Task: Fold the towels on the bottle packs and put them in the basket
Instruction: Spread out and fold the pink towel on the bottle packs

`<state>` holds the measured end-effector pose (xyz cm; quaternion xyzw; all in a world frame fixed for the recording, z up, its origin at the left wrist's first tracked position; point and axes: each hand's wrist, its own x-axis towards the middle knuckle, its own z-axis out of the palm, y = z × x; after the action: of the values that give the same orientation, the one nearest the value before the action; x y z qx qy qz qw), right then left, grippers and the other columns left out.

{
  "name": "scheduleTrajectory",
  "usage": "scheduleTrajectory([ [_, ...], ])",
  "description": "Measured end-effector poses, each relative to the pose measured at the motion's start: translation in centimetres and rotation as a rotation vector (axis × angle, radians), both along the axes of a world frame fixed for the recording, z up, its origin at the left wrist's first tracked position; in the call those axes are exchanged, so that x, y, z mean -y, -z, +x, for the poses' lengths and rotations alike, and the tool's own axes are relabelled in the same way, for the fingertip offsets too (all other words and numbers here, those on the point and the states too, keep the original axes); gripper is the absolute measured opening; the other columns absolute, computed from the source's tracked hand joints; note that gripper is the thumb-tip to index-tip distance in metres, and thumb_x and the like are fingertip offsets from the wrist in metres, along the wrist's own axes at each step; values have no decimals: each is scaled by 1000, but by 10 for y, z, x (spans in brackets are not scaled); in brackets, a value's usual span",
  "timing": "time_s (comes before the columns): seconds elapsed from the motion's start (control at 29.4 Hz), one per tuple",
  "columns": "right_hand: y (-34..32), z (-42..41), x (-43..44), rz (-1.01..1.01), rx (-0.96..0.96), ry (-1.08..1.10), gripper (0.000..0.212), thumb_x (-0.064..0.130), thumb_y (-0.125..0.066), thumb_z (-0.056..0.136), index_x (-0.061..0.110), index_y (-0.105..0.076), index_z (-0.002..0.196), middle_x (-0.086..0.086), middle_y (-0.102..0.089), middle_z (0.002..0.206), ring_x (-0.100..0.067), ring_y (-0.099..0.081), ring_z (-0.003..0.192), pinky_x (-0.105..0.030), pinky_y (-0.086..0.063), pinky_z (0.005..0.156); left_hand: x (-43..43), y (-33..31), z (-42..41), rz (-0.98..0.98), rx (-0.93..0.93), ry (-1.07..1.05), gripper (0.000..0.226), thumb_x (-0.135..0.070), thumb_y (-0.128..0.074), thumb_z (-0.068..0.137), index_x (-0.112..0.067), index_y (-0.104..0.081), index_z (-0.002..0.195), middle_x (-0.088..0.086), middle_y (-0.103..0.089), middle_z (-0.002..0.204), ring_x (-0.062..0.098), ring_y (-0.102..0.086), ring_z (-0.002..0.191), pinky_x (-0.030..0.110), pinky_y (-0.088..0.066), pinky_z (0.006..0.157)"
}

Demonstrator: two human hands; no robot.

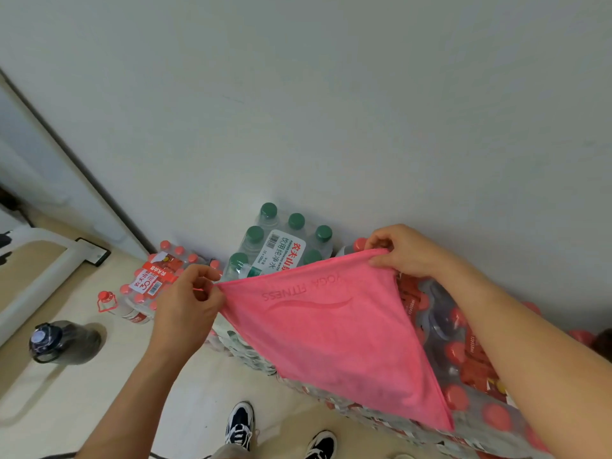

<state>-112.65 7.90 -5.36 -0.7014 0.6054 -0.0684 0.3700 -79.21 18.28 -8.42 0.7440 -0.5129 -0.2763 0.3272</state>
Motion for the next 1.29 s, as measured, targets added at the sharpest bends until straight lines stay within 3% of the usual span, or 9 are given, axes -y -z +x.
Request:
scheduleTrajectory([
  [0.1,6,-3,-7,50,175,187,30,-7,-67,78,22,-62,80,-4,-57,88,-19,-63,59,-44,-58,70,3,2,0,-1,-21,-11,16,-5,-64,84,-19,-64,91,-8,-66,82,14,-63,75,27,-46,62],
  [0.31,13,-3,-20,69,367,354,38,-16,-60,81,21,-66,87,-6,-56,79,-14,-59,64,-41,-59,77,5,1,1,22,-11,2,17,-5,-63,84,-22,-66,83,-11,-67,80,12,-65,75,26,-46,63],
  [0.48,1,-9,-16,-88,-138,94,31,-2,-67,76,20,-75,97,4,-67,87,-8,-60,74,-19,-47,75,3,-6,-1,55,140,75,28,-6,-64,82,-18,-73,105,-4,-70,88,13,-62,79,26,-46,75],
  [0.68,-40,-11,-15,-155,-361,-35,28,0,-62,77,17,-75,96,-3,-73,94,-13,-63,75,-24,-49,77,8,-33,-5,-45,358,219,22,0,-62,74,-15,-75,82,0,-68,78,16,-54,68,26,-36,64],
  [0.78,-68,-23,-23,-90,-55,161,24,-7,-62,82,14,-72,87,-7,-68,84,-18,-69,62,-36,-59,73,10,-54,-9,-100,232,144,20,-3,-59,78,-21,-68,79,-3,-64,76,19,-58,68,26,-40,61],
  [0.92,-110,-44,-39,-92,423,376,28,-18,-52,86,6,-66,80,-10,-56,87,-9,-65,56,-20,-58,58,20,-91,-23,-240,9,86,31,-4,-53,84,-33,-65,79,-13,-69,79,20,-60,58,32,-48,57],
  [1.02,-132,-60,-52,-184,667,480,31,-21,-45,87,3,-63,80,-9,-53,87,-7,-64,58,-18,-57,59,31,-122,-44,-390,-42,99,37,-6,-51,87,-40,-65,83,-28,-67,82,-3,-60,70,11,-45,62],
  [1.19,-158,-88,-65,-566,728,655,40,-20,-43,86,12,-66,81,-6,-62,86,-8,-65,68,-18,-57,66,61,-166,-91,-533,-42,123,26,-12,-57,85,-34,-71,91,-22,-64,74,-6,-55,62,22,-49,73],
  [1.29,-181,-101,-79,-827,651,697,48,-19,-40,84,21,-66,79,0,-64,84,-4,-65,67,-16,-55,66,73,-196,-119,-625,-177,159,26,-10,-56,82,-30,-72,90,-10,-71,83,9,-67,73,32,-56,81],
])
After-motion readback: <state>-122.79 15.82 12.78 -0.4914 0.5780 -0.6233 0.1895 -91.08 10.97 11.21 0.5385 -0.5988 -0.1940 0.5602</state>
